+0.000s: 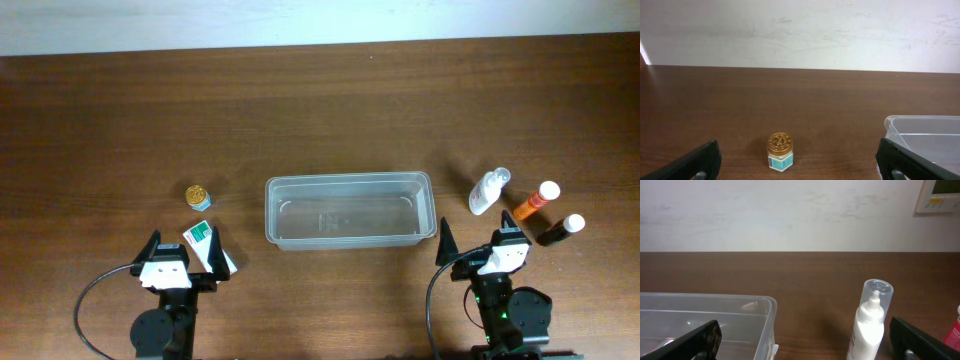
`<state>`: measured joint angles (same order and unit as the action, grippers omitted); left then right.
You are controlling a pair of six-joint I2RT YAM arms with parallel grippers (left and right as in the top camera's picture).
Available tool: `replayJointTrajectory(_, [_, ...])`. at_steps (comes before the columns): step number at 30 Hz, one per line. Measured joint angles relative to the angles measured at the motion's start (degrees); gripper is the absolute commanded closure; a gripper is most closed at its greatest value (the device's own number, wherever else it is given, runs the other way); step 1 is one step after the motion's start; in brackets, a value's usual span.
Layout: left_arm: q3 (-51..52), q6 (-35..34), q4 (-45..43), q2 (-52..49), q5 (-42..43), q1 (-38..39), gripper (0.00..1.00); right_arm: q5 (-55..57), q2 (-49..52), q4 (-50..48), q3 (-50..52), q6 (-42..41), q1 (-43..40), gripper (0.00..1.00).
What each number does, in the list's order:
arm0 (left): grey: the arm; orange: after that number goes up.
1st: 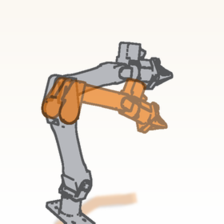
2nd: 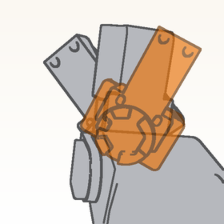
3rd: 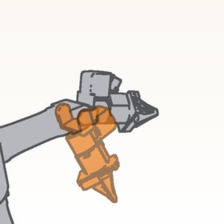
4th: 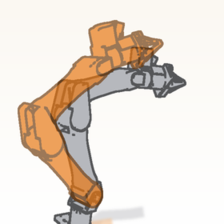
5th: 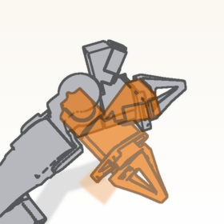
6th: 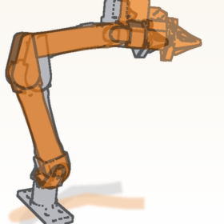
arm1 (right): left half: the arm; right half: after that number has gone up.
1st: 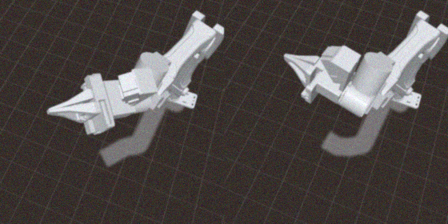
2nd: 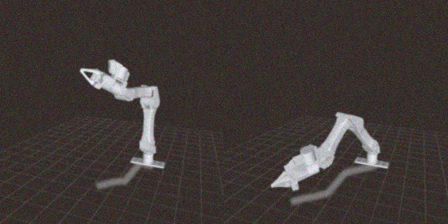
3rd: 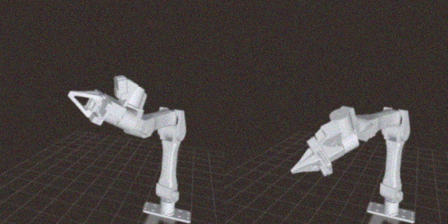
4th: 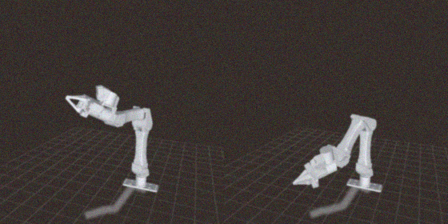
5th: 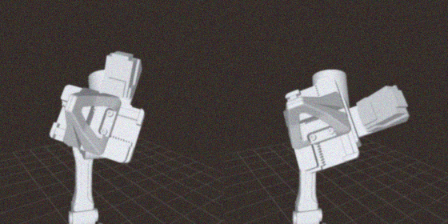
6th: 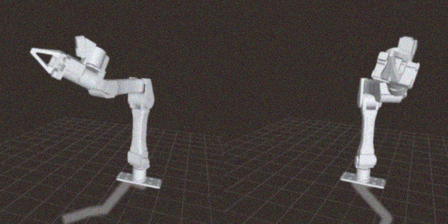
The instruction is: Pack container
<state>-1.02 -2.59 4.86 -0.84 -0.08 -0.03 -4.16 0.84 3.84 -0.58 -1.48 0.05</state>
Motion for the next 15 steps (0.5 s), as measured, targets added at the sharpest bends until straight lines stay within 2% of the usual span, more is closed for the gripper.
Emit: replayJointTrajectory(15, [-0.39,-0.02,1.51,0.0,0.17,0.0,0.01,0.04,0.37,2.25,-1.01,-0.26,0.0,0.02])
